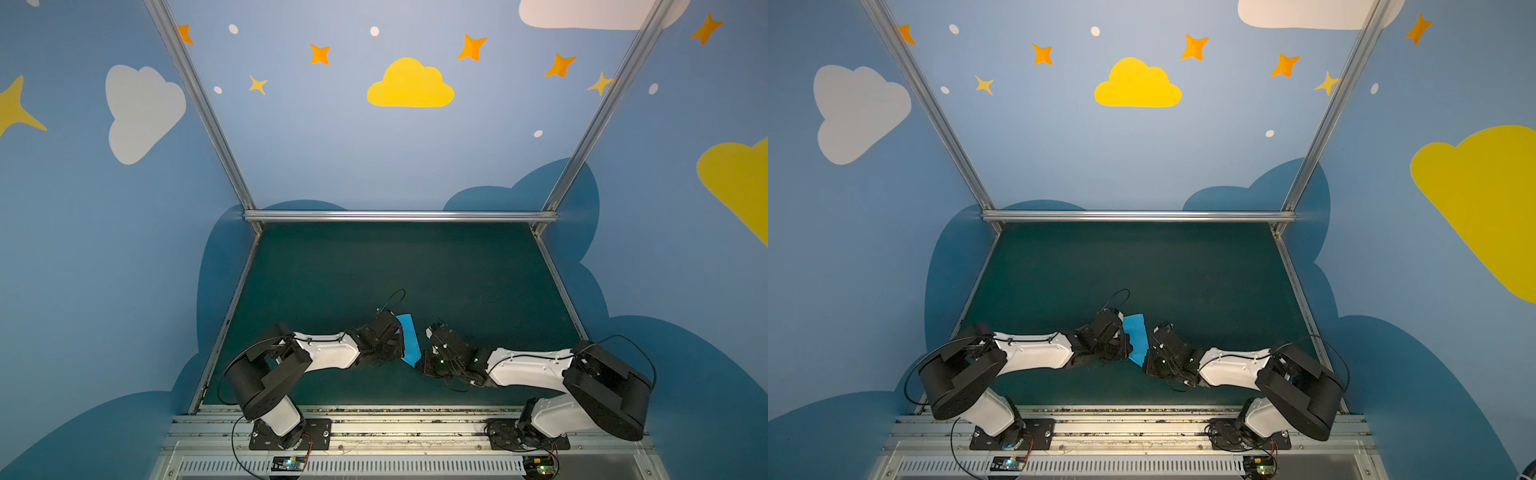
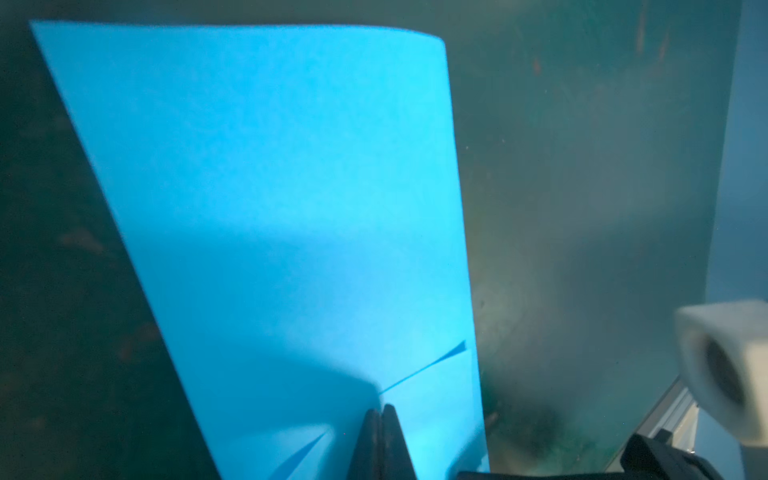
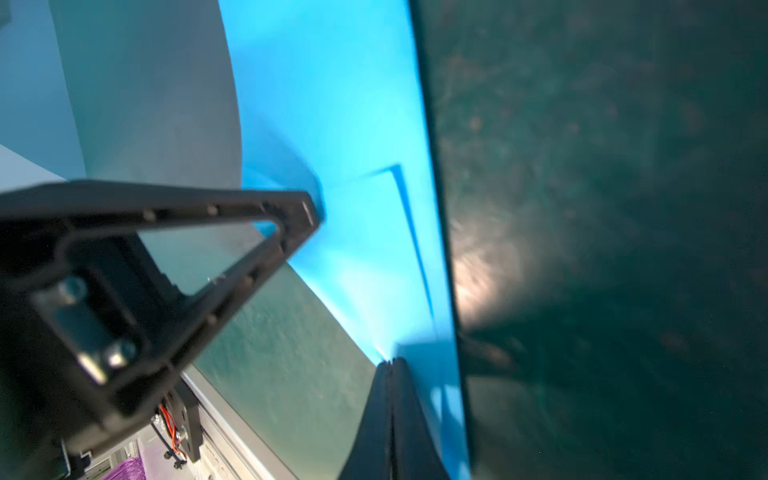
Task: Fold a paper plane with a square sheet of paper (fold left side to right side)
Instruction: 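Lift both grippers off the blue paper and draw them apart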
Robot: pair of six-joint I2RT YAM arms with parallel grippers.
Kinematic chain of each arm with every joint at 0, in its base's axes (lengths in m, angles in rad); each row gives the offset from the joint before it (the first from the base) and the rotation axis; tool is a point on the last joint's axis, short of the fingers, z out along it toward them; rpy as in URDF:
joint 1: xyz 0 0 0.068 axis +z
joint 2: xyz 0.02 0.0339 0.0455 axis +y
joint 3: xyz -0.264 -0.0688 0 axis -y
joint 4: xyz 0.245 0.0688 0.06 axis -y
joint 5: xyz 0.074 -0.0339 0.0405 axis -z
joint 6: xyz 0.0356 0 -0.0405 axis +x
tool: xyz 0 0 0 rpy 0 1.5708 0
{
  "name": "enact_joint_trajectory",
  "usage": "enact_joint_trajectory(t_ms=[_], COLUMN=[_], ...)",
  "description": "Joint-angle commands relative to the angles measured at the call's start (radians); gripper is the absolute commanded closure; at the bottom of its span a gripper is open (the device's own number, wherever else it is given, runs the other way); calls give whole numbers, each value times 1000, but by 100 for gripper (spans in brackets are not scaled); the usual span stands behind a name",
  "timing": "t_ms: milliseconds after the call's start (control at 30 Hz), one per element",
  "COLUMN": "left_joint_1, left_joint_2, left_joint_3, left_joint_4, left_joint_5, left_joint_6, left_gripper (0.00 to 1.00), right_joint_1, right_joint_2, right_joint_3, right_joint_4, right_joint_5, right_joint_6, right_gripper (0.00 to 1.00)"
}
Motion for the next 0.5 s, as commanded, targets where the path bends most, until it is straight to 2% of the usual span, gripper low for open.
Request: enact_joint_trajectory(t_ms=[0,467], left_joint_1=[-4,-3], left_joint_2=[62,64], left_joint_3=[-30,-38], left_joint_4=[-82,-78], left_joint_5=[-45,-48], left_joint_6=[-24,-39], left_gripper=[96,96], right_joint_1=[4,24], right_joint_2=[-11,-133], right_joint_3=[-60,-196], right_joint_4=[-187,-233], right_joint_5=[20,55], right_joint_6=[5,76], right_gripper=[100,100])
